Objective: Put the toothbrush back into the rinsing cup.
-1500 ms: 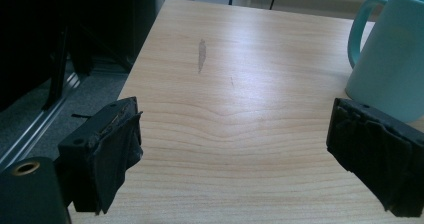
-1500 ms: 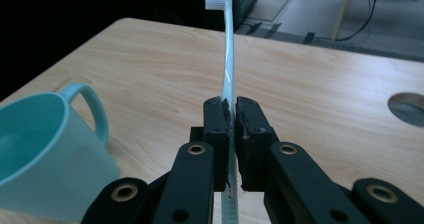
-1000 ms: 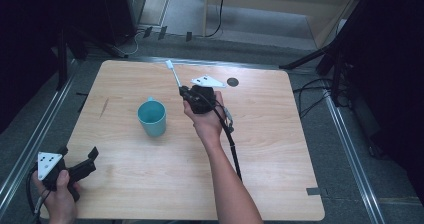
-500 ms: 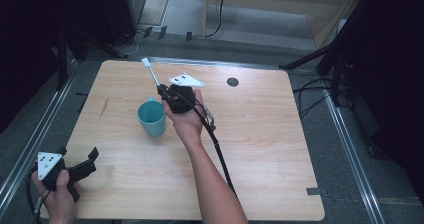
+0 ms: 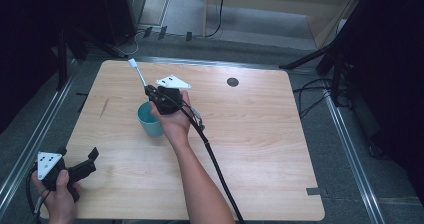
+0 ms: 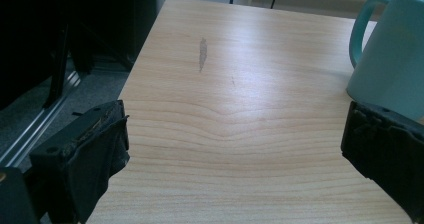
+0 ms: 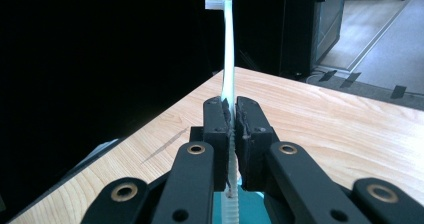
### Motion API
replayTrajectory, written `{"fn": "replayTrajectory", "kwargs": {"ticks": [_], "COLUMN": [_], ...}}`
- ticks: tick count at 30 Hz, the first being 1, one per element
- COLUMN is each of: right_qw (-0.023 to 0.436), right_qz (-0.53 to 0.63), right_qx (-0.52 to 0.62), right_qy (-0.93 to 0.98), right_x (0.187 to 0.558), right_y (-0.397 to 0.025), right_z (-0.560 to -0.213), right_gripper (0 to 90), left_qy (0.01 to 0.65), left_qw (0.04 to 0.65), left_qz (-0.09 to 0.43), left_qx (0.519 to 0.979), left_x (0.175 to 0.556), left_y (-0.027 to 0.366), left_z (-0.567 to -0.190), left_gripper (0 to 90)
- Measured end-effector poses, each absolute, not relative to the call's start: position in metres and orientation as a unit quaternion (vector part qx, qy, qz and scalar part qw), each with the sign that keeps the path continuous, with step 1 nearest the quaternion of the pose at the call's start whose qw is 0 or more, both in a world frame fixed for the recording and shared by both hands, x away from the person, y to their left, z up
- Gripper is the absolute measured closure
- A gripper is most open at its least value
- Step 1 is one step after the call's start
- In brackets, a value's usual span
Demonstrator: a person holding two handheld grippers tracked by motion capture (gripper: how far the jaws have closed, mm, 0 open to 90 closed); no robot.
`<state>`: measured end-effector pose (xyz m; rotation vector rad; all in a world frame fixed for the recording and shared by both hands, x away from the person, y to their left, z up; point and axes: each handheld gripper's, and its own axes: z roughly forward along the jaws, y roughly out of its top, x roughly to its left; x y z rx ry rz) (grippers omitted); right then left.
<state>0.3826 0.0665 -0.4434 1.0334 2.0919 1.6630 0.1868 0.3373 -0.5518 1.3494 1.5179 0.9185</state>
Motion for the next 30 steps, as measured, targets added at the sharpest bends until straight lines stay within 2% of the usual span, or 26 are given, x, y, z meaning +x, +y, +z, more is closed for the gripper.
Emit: {"fn": "replayTrajectory", "kwargs": {"ticks": [30], "right_qw": [0.124], "right_qz": [0.565], "right_qx": [0.345], "right_qy": [0.739], "right_x": [0.376], "right_y": [0.065], "right_z": [-0.476], "right_gripper": [84.7], "left_qy": [0.612], "left_qw": [0.439], "left_qz": [0.368], "left_qx": [0.545], "left_x": [0.187], "left_y": [0.337], "left_z": [-0.552], "left_gripper": [0.0]}}
